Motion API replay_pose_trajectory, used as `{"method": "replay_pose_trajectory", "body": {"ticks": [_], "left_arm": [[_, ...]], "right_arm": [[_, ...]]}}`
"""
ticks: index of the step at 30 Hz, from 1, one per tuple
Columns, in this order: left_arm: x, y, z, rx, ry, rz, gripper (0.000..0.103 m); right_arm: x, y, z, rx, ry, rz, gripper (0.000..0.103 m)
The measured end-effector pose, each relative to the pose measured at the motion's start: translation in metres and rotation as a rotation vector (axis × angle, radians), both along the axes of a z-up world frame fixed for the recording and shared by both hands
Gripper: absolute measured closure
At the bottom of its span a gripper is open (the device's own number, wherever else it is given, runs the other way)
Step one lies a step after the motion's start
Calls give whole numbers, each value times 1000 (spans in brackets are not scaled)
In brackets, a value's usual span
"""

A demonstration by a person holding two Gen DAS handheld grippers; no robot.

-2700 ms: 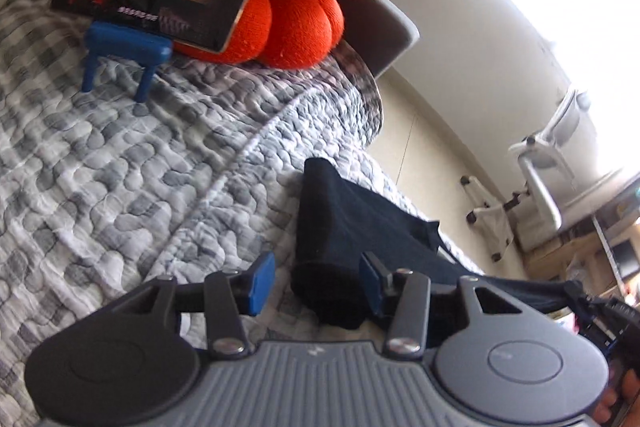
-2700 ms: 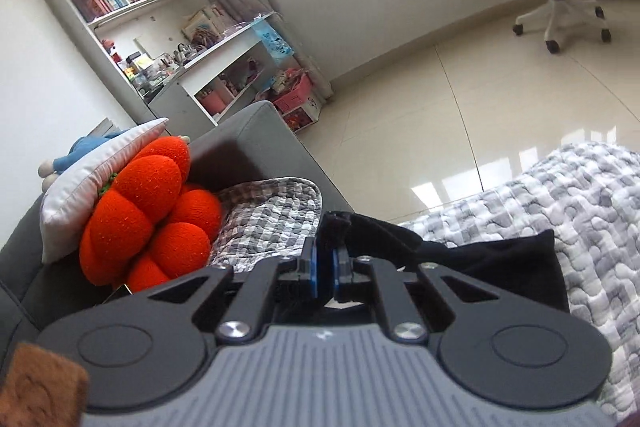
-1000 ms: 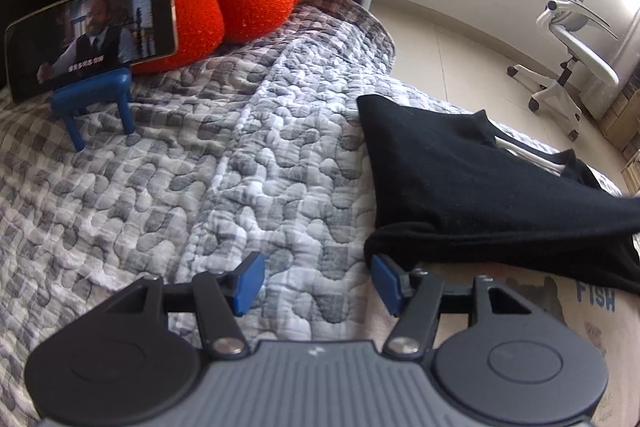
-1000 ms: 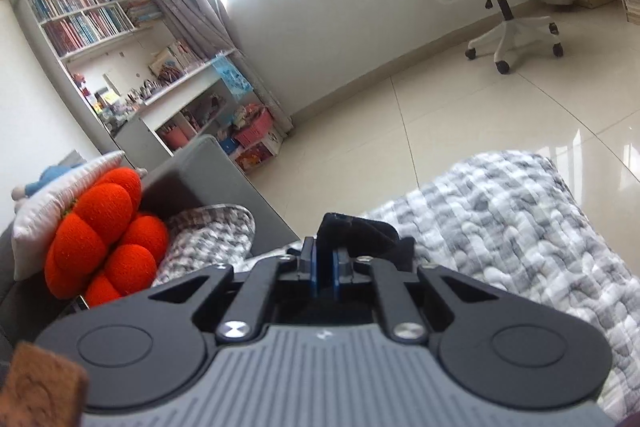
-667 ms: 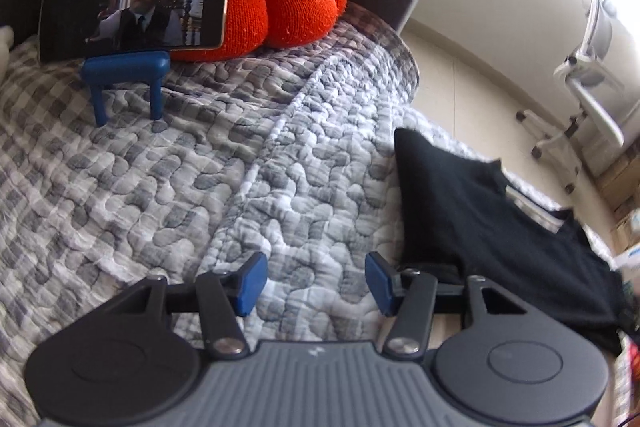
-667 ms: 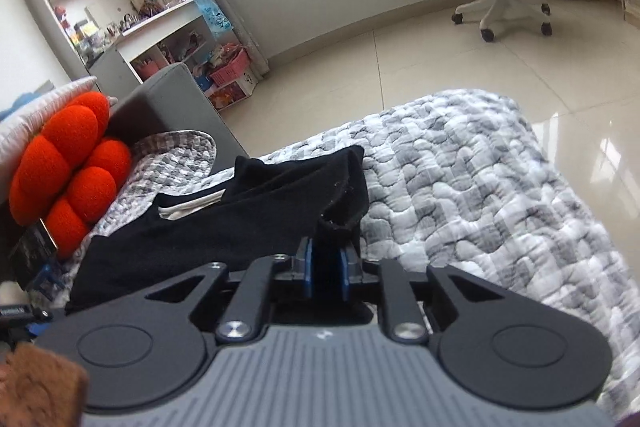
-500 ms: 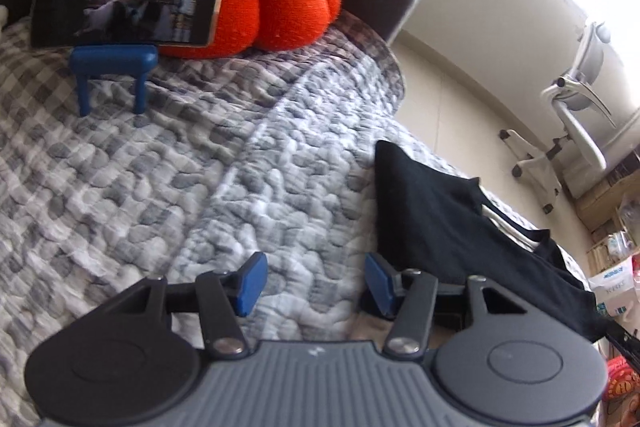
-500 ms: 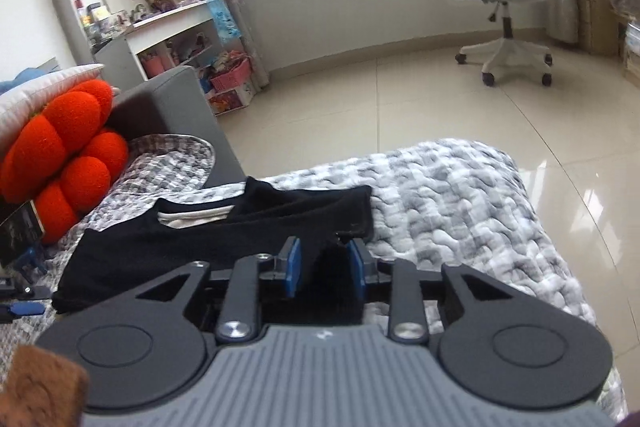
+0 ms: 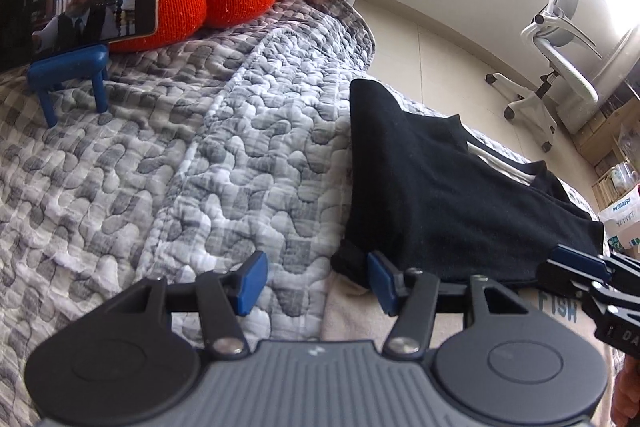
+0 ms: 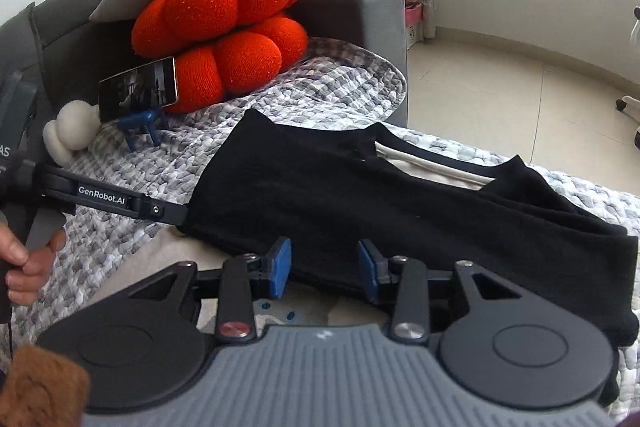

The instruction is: Fold clothes

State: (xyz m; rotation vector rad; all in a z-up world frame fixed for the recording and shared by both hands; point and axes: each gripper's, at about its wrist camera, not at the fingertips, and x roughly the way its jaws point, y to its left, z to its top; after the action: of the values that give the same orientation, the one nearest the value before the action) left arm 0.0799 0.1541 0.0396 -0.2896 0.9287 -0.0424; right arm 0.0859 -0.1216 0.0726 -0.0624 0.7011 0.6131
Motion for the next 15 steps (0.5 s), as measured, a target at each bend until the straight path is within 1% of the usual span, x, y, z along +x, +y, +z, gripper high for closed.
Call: {"method": "replay_pose_trajectory", "body": {"ticks": [5, 8, 15], "left_arm": [[-1, 0, 0, -12, 3, 7, 46], [0, 2, 0, -21, 5, 7, 45], [3, 6, -1, -29, 10, -10, 44]], "right_arm": [[33, 24, 9, 34, 17, 50, 62], [56, 49, 12, 24, 26, 111, 62], [100, 104, 6, 29, 42, 271, 61]]}}
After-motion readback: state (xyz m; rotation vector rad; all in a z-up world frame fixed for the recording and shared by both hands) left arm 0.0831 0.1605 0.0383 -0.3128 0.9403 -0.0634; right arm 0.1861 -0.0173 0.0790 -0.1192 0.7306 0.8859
